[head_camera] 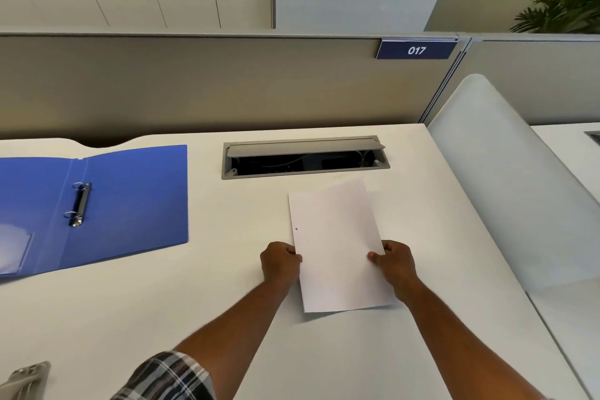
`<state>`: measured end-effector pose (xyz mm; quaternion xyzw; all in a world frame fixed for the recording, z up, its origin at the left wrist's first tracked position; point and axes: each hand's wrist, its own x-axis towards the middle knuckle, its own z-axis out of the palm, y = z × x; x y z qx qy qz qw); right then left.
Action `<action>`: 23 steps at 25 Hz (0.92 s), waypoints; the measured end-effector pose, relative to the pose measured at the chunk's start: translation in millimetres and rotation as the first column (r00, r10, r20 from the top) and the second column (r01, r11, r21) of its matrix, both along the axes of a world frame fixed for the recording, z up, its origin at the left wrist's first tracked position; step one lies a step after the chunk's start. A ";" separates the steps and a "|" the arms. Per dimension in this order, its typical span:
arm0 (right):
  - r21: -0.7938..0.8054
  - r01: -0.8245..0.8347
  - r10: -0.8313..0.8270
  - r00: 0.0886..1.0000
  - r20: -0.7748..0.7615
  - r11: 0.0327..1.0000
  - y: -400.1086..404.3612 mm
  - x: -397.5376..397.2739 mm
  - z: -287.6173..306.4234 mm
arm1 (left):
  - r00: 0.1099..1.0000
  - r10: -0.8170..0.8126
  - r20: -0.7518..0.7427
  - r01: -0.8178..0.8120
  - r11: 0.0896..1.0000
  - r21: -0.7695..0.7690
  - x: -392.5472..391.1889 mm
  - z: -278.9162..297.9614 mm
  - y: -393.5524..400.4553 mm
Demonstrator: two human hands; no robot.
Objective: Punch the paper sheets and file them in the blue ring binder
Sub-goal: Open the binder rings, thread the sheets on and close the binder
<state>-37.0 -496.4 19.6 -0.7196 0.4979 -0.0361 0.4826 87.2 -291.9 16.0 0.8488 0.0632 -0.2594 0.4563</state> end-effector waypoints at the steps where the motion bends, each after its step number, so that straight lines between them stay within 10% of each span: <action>1: -0.008 0.000 0.000 1.000 -0.009 1.000 -6.9 5.3 -3.4 | 1.000 0.006 0.005 -0.006 1.000 0.006 4.6 -2.9 -6.3; 23: -0.418 -0.015 -0.011 0.998 -0.060 0.908 8.6 13.6 -11.3 | 0.990 -0.128 0.064 0.123 0.990 0.071 7.6 -6.0 -10.7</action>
